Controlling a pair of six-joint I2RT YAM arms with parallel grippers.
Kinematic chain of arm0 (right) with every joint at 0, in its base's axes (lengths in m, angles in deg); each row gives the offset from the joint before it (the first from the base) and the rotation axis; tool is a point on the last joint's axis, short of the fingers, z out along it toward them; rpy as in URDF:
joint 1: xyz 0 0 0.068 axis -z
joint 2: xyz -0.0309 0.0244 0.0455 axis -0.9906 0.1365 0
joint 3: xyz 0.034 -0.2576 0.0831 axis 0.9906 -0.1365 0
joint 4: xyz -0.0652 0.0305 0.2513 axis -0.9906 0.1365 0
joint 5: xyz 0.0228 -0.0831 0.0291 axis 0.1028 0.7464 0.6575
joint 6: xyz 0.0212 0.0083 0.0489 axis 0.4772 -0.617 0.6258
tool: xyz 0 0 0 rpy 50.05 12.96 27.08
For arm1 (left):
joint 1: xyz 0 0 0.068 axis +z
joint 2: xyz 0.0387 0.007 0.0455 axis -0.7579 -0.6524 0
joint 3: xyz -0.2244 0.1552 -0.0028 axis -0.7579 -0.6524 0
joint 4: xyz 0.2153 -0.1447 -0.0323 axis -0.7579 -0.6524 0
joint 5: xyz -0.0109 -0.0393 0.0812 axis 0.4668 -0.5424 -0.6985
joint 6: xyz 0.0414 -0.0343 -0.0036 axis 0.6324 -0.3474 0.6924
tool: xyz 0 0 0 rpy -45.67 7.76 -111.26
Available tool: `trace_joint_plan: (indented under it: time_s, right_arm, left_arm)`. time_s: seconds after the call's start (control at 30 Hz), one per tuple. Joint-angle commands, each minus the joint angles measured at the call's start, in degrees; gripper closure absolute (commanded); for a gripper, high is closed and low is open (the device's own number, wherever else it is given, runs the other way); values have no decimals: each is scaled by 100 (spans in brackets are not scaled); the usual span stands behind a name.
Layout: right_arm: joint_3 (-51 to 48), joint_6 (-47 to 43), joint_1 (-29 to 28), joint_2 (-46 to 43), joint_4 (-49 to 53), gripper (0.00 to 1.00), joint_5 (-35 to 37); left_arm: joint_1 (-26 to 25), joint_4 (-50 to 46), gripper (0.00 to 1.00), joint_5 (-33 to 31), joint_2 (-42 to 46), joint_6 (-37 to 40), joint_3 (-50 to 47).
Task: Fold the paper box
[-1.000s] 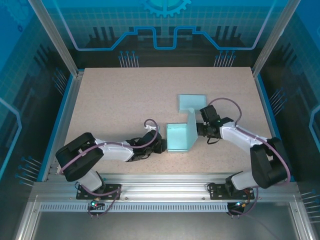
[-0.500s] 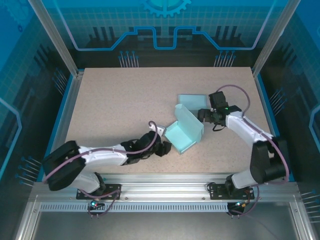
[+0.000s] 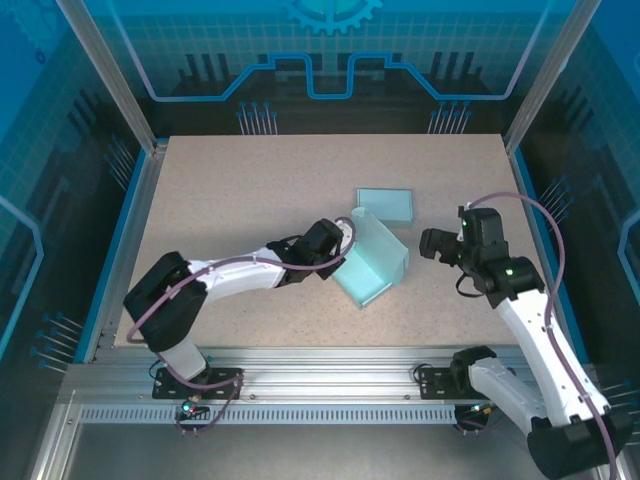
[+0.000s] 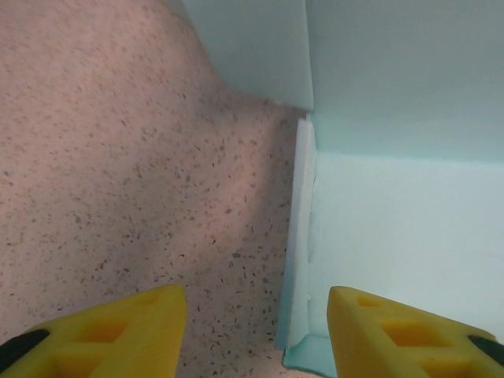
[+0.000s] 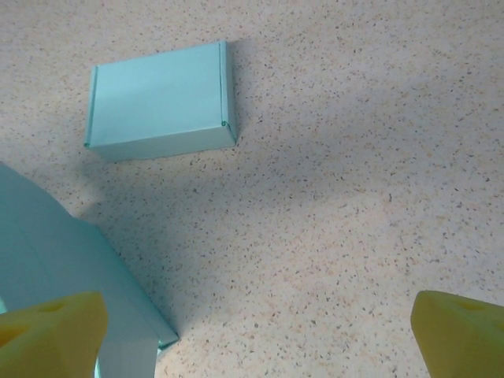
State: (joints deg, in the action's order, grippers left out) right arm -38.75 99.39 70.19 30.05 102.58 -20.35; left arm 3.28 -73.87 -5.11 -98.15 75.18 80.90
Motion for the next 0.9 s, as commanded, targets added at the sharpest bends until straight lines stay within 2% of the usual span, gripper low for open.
trace_joint_plan:
  time_s: [0.0, 0.6, 0.87]
  right_arm:
    - [-202, 98, 36, -293, 466, 0, -144]
    - [-282, 159, 32, -914, 698, 0, -180]
    - [-264, 174, 36, -982, 672, 0, -234]
  left_arm:
    - [82, -498, 52, -89, -229, 440, 388]
    - [90, -756, 58, 120, -894, 314, 823]
    - [100, -857, 74, 127, -1115, 286, 866]
